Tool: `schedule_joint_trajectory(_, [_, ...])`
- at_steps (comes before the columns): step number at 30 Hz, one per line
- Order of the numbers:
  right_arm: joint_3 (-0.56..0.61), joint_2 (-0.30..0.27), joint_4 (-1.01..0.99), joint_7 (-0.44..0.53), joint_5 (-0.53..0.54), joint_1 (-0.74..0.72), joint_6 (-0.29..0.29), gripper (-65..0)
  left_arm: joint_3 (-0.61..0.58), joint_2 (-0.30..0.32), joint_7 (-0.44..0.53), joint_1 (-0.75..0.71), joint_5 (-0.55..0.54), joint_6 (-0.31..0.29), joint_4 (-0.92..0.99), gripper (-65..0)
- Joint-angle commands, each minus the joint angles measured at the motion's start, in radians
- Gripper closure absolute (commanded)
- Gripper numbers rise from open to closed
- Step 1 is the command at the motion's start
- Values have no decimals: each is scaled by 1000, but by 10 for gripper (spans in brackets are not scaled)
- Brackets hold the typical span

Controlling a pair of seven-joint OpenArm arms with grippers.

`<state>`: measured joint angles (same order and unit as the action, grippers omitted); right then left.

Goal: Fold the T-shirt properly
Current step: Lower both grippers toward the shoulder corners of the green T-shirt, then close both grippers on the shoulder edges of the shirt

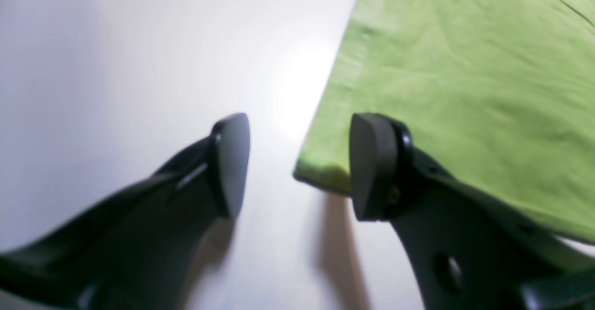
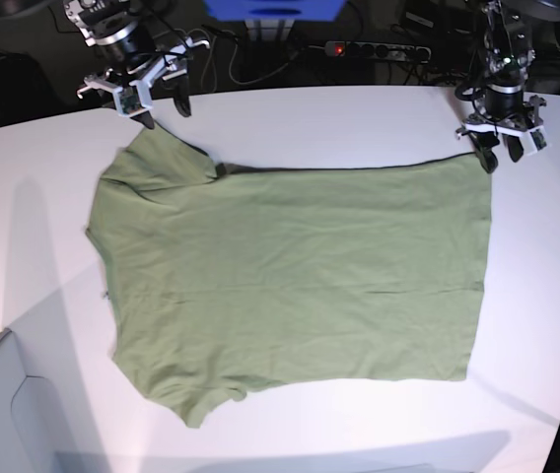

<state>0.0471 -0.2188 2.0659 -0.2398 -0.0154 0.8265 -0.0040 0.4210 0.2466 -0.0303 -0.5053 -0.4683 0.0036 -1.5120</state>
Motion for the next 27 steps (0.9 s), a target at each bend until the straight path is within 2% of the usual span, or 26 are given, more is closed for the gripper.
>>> schedule_joint_trajectory(1, [-2,-8,15,26,4,9,2,-317,3,12,23,0,-2,-3,-15,-329])
schedule_joint_trajectory(20, [-2,-8,15,26,4,-12,2,-317,-40,7,22,23,0,-4,66,-323])
schedule_joint_trajectory(22, [-2,-8,15,26,4,-14,2,-317,-40,7,22,21,0,-4,66,-291])
schedule_joint_trajectory(27, [-3,-8,14,26,4,-26,0,-317,-40,7,22,23,0,-4,66,-150])
